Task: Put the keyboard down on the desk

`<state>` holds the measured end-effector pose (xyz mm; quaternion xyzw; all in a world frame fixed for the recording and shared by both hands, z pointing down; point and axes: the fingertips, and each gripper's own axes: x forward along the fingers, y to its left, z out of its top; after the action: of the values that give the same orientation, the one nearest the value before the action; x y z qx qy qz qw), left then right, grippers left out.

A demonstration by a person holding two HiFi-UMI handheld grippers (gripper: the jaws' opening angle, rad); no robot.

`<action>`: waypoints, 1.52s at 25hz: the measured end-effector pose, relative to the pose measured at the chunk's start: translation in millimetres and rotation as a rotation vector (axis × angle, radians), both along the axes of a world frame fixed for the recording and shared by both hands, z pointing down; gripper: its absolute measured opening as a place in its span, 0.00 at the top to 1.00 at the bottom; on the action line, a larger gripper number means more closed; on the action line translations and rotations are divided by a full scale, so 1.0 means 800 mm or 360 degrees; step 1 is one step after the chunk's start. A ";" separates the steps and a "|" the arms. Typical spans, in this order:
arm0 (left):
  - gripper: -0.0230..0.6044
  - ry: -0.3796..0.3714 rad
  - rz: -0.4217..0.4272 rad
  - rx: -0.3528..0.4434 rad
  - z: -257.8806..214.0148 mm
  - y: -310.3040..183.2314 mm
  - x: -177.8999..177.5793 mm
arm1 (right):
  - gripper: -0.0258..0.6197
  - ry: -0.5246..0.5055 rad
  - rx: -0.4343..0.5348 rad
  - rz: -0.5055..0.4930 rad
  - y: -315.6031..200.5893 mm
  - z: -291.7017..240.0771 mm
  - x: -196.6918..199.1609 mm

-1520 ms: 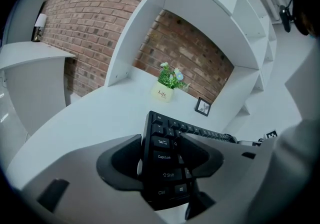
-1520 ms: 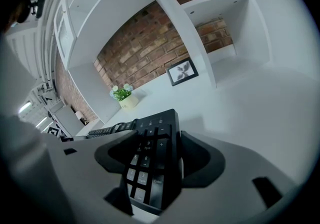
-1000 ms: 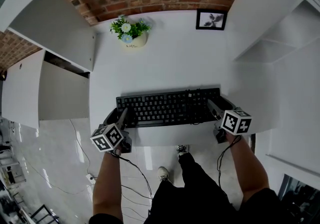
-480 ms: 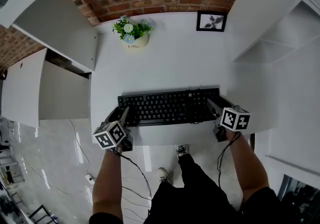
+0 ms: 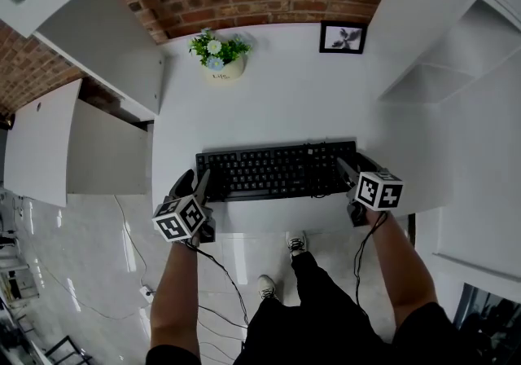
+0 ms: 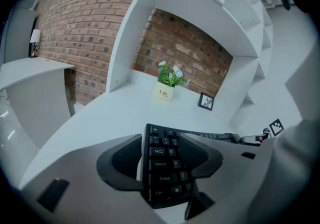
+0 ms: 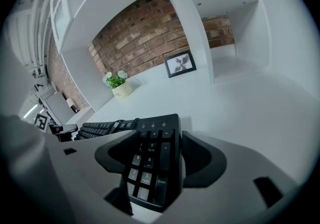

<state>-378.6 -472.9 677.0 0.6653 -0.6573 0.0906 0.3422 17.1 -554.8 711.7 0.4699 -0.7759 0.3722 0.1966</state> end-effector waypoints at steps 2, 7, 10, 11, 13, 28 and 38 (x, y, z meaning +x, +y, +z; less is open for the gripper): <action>0.57 -0.0032 0.0018 0.0050 -0.018 0.002 0.001 | 0.54 0.0065 0.0062 -0.0005 0.000 -0.008 0.001; 0.58 -0.0104 0.0129 0.0174 -0.061 0.011 0.020 | 0.54 0.0189 0.0248 -0.0026 0.006 -0.041 0.000; 0.60 -0.0100 0.0162 0.0248 -0.086 0.022 0.029 | 0.61 0.0229 0.0369 -0.0067 0.018 -0.071 -0.011; 0.60 -0.0094 0.0173 0.0274 -0.096 0.026 0.033 | 0.69 0.0240 0.0412 -0.0074 0.023 -0.082 -0.014; 0.65 -0.0088 0.0199 0.0330 -0.117 0.037 0.042 | 0.93 0.0228 0.0483 -0.0089 0.034 -0.106 -0.021; 0.93 -0.0160 0.0444 0.0613 -0.257 0.203 0.098 | 0.93 -0.0015 0.0792 -0.0237 0.217 -0.257 -0.095; 0.93 -0.0189 0.0563 0.0741 -0.308 0.344 0.116 | 0.93 -0.0055 0.0956 -0.0315 0.369 -0.317 -0.138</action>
<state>-285.8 -197.9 430.6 0.8237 -0.5530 0.0344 0.1204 -93.0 -259.4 457.8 0.4228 -0.8963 0.1133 0.0711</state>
